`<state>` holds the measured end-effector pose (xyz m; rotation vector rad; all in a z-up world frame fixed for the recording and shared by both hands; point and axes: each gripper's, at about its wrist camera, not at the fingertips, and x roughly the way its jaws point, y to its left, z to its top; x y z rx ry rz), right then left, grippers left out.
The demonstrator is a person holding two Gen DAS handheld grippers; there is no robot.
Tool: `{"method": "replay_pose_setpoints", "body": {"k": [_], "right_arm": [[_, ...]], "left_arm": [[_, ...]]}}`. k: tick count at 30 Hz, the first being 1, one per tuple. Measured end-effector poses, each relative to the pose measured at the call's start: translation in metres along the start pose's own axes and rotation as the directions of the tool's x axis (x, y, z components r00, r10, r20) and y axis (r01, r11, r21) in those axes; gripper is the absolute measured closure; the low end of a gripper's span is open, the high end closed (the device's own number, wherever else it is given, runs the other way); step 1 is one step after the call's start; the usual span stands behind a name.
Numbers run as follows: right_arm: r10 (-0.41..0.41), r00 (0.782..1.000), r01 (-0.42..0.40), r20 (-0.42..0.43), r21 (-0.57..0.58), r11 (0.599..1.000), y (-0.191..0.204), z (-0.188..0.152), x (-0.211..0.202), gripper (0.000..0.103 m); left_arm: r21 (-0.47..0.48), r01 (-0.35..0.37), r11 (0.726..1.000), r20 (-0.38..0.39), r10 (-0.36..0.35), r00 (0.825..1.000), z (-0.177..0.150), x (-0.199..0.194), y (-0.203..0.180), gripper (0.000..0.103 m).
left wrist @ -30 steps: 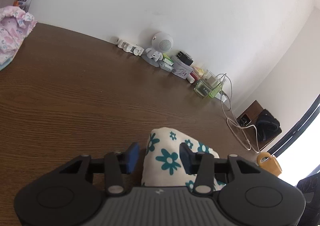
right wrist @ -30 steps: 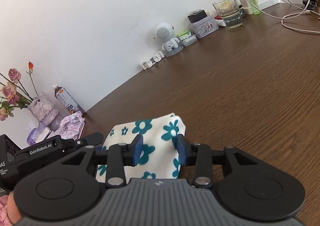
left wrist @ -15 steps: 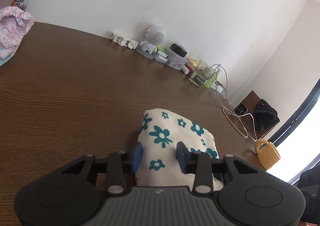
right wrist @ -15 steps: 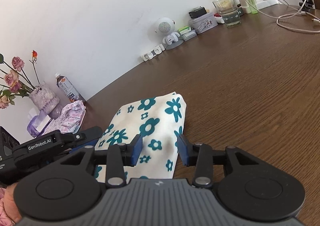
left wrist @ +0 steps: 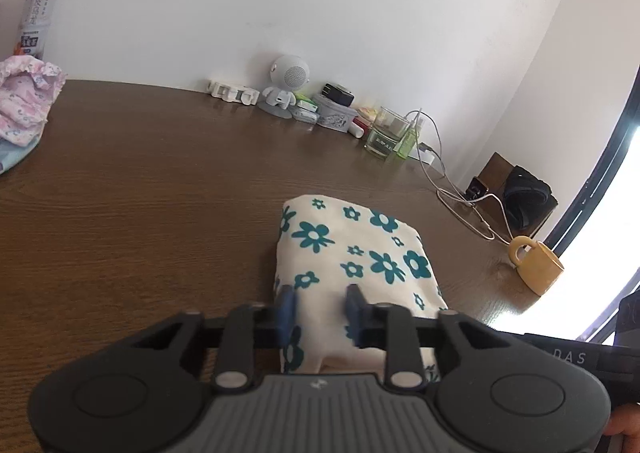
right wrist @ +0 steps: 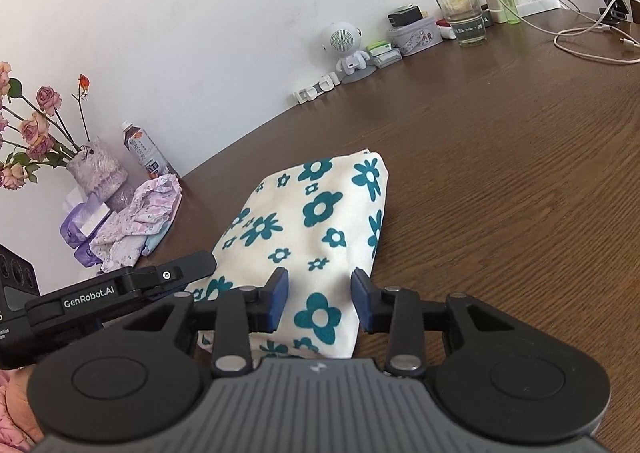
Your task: Fold clothes
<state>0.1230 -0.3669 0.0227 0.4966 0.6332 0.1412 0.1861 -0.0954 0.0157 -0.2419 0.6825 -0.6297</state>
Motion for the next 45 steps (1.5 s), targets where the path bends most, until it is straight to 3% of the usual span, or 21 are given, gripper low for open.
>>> {"method": "replay_pose_setpoints", "body": {"k": [3,7,9,10,11,13,15,17,19,23,28,39,45], "right_arm": [[-0.001,1.0,0.0,0.013,0.006,1.0,0.001,-0.003,-0.007,0.082],[-0.002,1.0,0.002,0.027,0.011,1.0,0.001,-0.007,-0.016,0.071],[-0.004,1.0,0.004,0.018,0.012,1.0,0.0,-0.01,-0.017,0.071],[0.001,1.0,-0.001,0.006,0.016,1.0,-0.001,-0.012,-0.014,0.073],[0.008,1.0,-0.008,-0.007,0.021,1.0,-0.001,-0.014,-0.011,0.084],[0.015,1.0,-0.015,-0.021,0.024,1.0,0.0,-0.018,-0.006,0.084],[0.016,1.0,-0.015,-0.019,0.018,1.0,0.002,-0.02,-0.006,0.082],[0.026,0.999,-0.025,-0.019,0.019,0.999,0.003,-0.02,-0.01,0.067],[0.021,1.0,-0.021,-0.006,0.021,1.0,0.002,-0.017,-0.012,0.062],[0.0,1.0,0.0,-0.001,0.039,0.999,-0.004,-0.01,-0.006,0.062],[0.04,0.998,-0.041,-0.054,-0.013,0.999,0.013,-0.017,0.003,0.062],[0.142,0.974,-0.169,-0.175,-0.15,0.974,0.089,-0.038,0.046,0.062],[0.174,0.963,-0.216,-0.207,-0.204,0.955,0.127,-0.041,0.075,0.062]], "left_arm": [[-0.02,0.007,1.0,0.012,-0.007,1.0,-0.004,-0.007,0.001,0.082],[-0.031,0.003,1.0,0.025,-0.002,1.0,-0.007,-0.017,0.001,0.057],[-0.03,-0.002,1.0,-0.004,0.002,1.0,-0.011,-0.011,0.002,0.06],[-0.027,0.008,1.0,-0.012,-0.008,1.0,-0.013,-0.008,0.002,0.072],[-0.021,0.021,1.0,-0.017,-0.021,1.0,-0.014,-0.007,0.001,0.074],[-0.017,0.012,1.0,-0.001,-0.012,1.0,-0.014,-0.011,0.002,0.074],[-0.022,0.007,1.0,0.017,-0.006,1.0,-0.014,-0.016,0.003,0.072],[-0.02,-0.005,1.0,0.02,0.006,1.0,-0.014,-0.019,0.003,0.06],[-0.018,-0.013,1.0,0.019,0.013,1.0,-0.015,-0.022,0.003,0.059],[-0.015,-0.016,1.0,0.034,0.017,0.999,-0.016,-0.03,0.004,0.059],[-0.055,-0.049,0.997,0.089,0.053,0.995,-0.015,-0.049,0.021,0.054],[-0.222,-0.154,0.963,0.208,0.201,0.957,-0.007,-0.098,0.083,0.048],[-0.26,-0.161,0.952,0.214,0.22,0.952,-0.006,-0.109,0.105,0.048]]}}
